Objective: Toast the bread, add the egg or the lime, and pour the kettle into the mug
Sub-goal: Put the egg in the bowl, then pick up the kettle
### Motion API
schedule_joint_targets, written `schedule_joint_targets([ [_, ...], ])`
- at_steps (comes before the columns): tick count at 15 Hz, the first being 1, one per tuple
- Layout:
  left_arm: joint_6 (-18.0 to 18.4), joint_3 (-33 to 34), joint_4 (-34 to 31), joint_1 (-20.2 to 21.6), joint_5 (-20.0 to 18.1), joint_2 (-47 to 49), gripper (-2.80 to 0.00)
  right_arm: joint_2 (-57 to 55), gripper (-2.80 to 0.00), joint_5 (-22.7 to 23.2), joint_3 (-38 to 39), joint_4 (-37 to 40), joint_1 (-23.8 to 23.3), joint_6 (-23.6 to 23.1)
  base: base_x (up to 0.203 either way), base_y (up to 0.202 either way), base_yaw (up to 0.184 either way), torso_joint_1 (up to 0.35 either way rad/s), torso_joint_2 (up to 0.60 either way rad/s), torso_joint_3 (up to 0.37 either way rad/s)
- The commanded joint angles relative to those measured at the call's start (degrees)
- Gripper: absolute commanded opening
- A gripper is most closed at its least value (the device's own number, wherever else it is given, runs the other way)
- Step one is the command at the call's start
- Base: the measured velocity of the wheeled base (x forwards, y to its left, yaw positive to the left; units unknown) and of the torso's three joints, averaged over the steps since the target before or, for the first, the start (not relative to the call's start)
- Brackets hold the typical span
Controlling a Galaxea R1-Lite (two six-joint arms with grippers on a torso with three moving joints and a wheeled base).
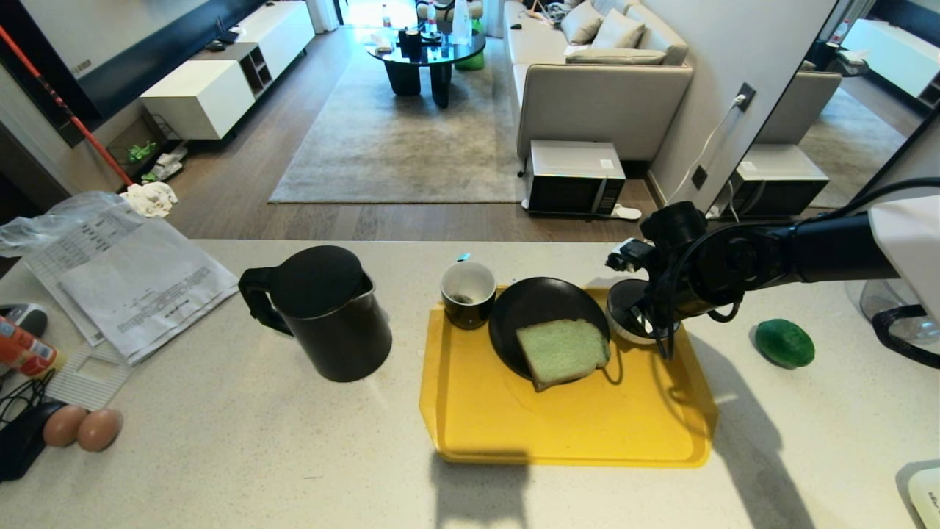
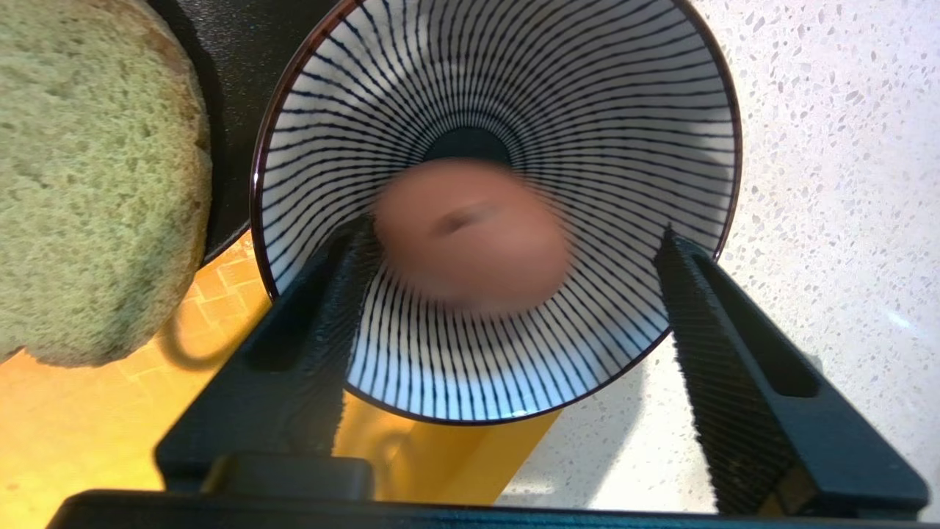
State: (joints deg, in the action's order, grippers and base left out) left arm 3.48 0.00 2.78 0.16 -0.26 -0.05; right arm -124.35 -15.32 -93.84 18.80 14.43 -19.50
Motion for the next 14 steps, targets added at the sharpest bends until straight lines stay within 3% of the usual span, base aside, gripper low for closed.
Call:
schedule_joint_targets([
  [1,0.0,1.0,0.0,0.0,0.0,-0.1,-2.80,1.2,0.00,0.0,0.4,0.2,0.1,0.0,0.000,0.000,0.000,0.000,0.00,0.000],
  [7,0.0,1.0,0.0,0.0,0.0,-0.1,-2.80,7.6,0.00,0.6,3.5,0.2,0.0,0.5,0.000,0.000,0.000,0.000,0.00,0.000],
  [12,0.0,1.0,0.0,0.0,0.0,-0.1,-2.80,20.8,0.00,3.1,13.1,0.0,0.2,0.6,0.000,0.000,0.000,0.000,0.00,0.000],
  [13,0.0,1.0,0.0,0.0,0.0,-0.1,-2.80,24.3,-2.80,3.6,15.5,0.0,0.3,0.9,0.000,0.000,0.000,0.000,0.00,0.000],
  [14,0.0,1.0,0.0,0.0,0.0,-0.1,-2.80,28.2,-2.80,4.1,18.1,0.0,0.3,1.6,0.000,0.000,0.000,0.000,0.00,0.000],
])
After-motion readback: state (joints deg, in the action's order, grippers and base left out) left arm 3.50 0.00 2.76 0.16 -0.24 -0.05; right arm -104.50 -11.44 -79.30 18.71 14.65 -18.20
